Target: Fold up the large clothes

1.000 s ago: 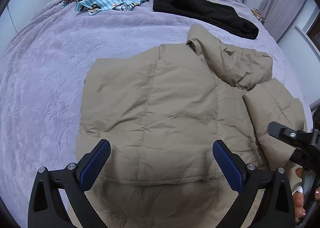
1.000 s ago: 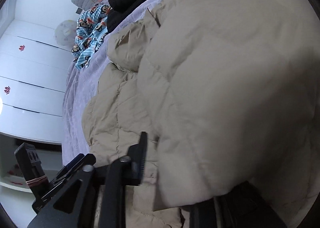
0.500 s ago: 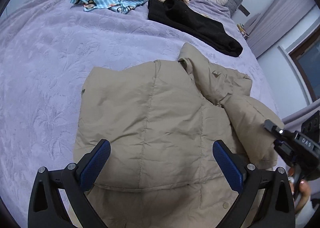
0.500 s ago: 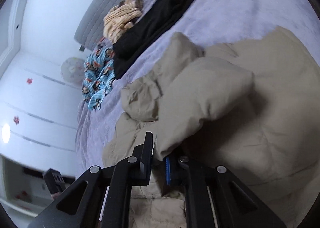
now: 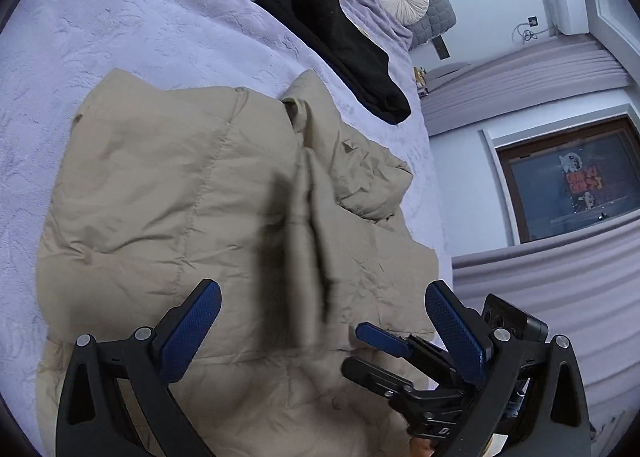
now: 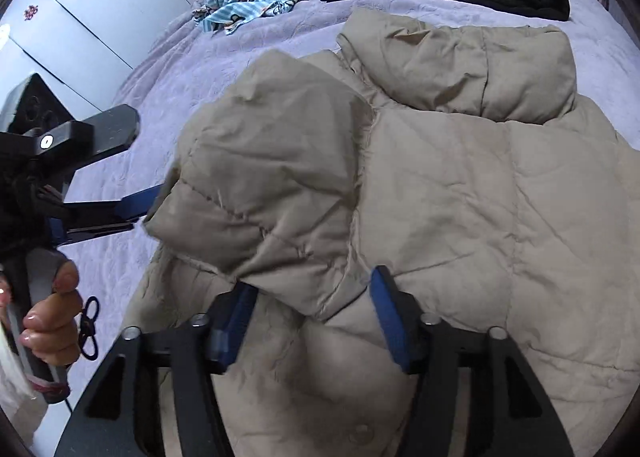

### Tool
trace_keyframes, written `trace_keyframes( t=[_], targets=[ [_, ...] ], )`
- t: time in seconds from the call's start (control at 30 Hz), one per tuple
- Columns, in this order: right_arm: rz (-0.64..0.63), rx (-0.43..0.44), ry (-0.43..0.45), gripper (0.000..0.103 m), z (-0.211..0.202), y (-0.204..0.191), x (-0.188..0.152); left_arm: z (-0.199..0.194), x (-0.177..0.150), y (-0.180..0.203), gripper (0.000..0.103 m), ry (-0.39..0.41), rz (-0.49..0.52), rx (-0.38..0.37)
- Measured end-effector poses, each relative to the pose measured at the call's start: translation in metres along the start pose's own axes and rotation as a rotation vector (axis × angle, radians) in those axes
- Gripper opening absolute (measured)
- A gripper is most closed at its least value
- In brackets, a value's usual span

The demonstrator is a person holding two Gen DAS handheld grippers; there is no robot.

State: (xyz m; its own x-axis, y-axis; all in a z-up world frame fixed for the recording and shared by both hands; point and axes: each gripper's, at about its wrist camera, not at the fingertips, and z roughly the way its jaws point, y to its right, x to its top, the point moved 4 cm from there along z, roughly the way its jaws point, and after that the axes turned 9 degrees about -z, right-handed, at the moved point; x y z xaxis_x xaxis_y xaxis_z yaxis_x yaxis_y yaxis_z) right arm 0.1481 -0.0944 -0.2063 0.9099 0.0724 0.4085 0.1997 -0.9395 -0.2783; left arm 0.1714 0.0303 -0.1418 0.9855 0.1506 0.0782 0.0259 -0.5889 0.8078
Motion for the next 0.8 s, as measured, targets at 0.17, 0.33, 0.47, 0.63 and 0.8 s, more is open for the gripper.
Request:
trace_keyframes(
  t=[0.17,0.33,0.47,0.63,0.8],
  targets=[
    [0.110,0.033,0.048,0.070,-0.053,0.040,-0.028,0.026,0.001,0.002,0.102,-0.047,0.024,0.044],
    [0.214,0.009,0.018,0.070,-0.077,0.092,-0.075,0.072,-0.002,-0.007,0.092,-0.093,0.039,0.167],
    [0.212,-0.014,0.010,0.068,-0.075,0.107,-0.093,0.095,-0.013,0.014,0.010,-0.177,0.044,0.088],
    [0.108,-0.107,0.008,0.061,-0.075,0.116,-0.096,0.068,-0.005,0.061,0.010,-0.068,0.155,0.047],
    [0.066,-0.322,0.055,0.061,-0.098,0.161,-0.086,0.056,0.006,0.049,0.010,-0.028,0.181,0.148]
  ],
)
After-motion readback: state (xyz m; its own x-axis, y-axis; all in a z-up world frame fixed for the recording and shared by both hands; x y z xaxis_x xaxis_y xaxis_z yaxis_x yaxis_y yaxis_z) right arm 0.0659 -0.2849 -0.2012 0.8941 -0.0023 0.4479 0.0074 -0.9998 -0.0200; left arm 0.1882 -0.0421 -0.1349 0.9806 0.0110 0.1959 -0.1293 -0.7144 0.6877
